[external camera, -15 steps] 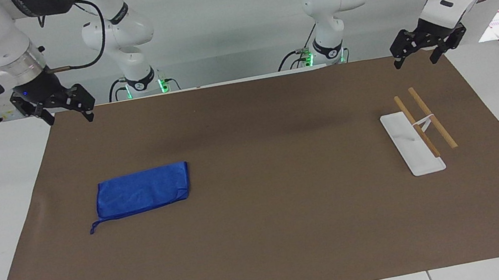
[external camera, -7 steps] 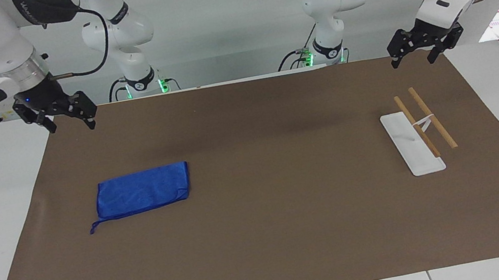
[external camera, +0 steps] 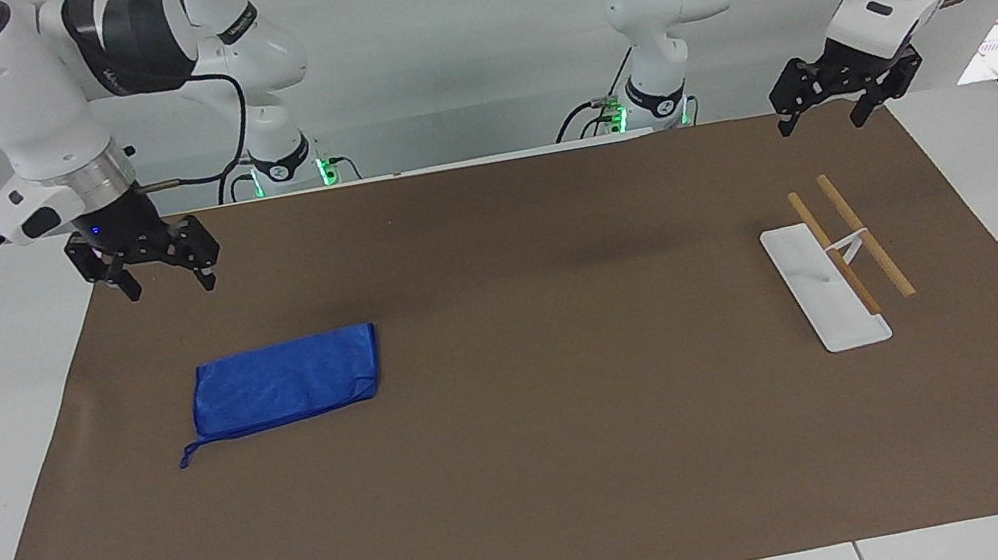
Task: Right arm passes towel to left arm to hang
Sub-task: 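Reach the right gripper down to the blue towel's near edge and grasp it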
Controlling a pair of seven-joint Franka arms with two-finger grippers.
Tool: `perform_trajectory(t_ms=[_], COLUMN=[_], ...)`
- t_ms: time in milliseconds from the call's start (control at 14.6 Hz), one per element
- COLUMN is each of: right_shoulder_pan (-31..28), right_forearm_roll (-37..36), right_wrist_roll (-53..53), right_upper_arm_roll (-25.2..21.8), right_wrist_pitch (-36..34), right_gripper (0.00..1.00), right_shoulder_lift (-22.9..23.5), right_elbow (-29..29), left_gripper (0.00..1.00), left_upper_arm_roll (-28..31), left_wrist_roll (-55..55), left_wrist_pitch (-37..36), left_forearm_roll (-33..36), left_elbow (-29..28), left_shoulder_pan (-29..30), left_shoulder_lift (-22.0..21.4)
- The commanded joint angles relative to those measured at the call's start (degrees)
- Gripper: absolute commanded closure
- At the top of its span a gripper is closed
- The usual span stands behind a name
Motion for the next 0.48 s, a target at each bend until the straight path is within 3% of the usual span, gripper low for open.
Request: perform_trajectory(t_ms=[0, 412], right_shoulder_pan=[-1.0, -1.0], right_forearm_roll=[1.5, 1.5], right_wrist_roll=[-3.7, -4.4], right_upper_arm_roll=[0.0, 0.1], right_wrist_pitch=[5.7, 25.0], right_gripper=[0.00, 0.00], right_shoulder_lift=[0.1, 5.6], right_elbow=[-6.8, -17.9], left_gripper=[0.00, 0.00], left_upper_arm_roll=[0.0, 0.0], left_wrist_roll=[-0.1, 0.5], left_wrist_pitch=[-1.1, -1.1], left_forearm_roll=[0.7, 0.7], left_elbow=[0.1, -1.3], left_shoulder_pan=[-0.3, 0.0], left_shoulder_lift=[-0.8, -2.7])
